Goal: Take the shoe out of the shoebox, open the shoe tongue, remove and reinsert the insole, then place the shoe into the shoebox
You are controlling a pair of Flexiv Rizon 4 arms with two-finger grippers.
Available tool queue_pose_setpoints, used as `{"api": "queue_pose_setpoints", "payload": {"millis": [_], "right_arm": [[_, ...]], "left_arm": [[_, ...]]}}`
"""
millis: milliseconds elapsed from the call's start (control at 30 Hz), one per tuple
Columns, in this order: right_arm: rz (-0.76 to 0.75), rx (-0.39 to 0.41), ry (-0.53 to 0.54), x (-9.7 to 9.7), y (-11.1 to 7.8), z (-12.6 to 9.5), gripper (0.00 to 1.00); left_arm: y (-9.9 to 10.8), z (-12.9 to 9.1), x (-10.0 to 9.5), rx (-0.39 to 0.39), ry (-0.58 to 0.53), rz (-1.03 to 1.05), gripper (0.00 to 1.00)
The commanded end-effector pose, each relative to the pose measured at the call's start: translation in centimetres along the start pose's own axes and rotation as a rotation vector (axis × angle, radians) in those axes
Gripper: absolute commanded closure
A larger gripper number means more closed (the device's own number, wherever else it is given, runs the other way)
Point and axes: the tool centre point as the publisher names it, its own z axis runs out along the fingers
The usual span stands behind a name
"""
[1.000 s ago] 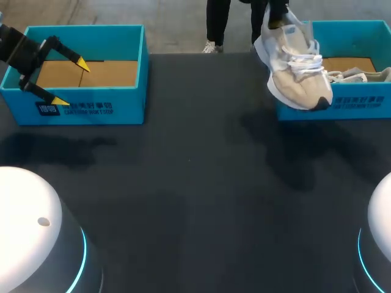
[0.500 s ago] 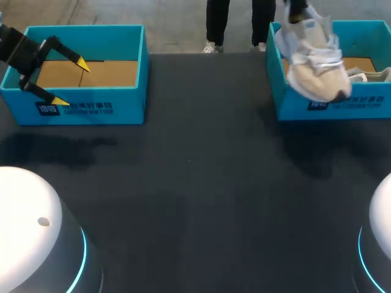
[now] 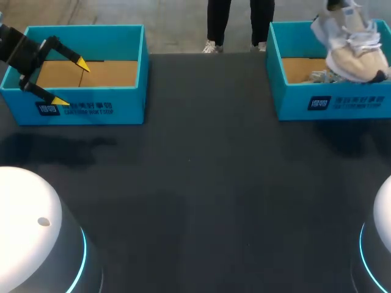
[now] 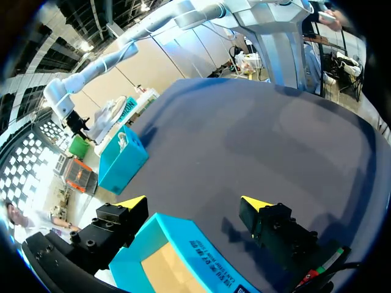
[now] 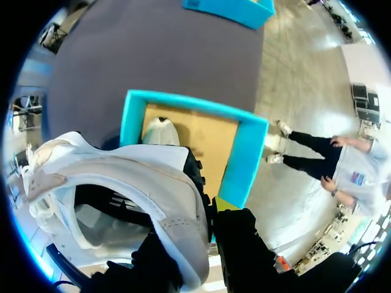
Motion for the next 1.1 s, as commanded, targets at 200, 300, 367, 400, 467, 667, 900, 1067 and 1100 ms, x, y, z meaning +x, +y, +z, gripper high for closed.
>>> {"api": "queue_pose_setpoints", "payload": {"millis": [200,300,367,400,467,667,900,1067,1100], "right_arm": [[0.080,-0.018,0.079,-3.0,-5.4,3.5,1.00],[0.099,-0.012,0.088,-3.3,-6.3,4.2,1.00],[0.111,-0.012,0.090,-3.5,-7.0,4.6,1.00],[0.122,-0.006,0.096,-3.5,-7.3,4.8,1.00],[0.149,-0.005,0.102,-3.6,-8.0,5.4,1.00],[0.250,-0.003,0.107,-3.7,-9.9,6.6,1.00],[0.518,0.045,0.082,-3.1,-10.7,6.2,1.00],[0.763,0.097,0.080,-2.4,-11.0,6.7,1.00],[0.816,0.109,0.074,-2.3,-11.1,6.7,1.00]], "left_arm": [[0.0,-0.1,0.0,-0.002,0.003,0.000,0.00],[0.0,-0.1,0.0,-0.002,0.003,0.000,0.00],[0.0,-0.1,0.0,-0.002,0.003,0.000,0.00],[0.0,-0.1,0.0,-0.002,0.003,0.000,0.00],[0.0,-0.1,0.0,-0.002,0.003,0.000,0.00],[0.0,-0.1,0.0,-0.002,0.003,0.000,0.00],[0.0,-0.1,0.0,-0.002,0.003,0.000,0.00],[0.0,-0.1,0.0,-0.002,0.003,0.000,0.00],[0.0,-0.1,0.0,-0.002,0.003,0.000,0.00]]}}
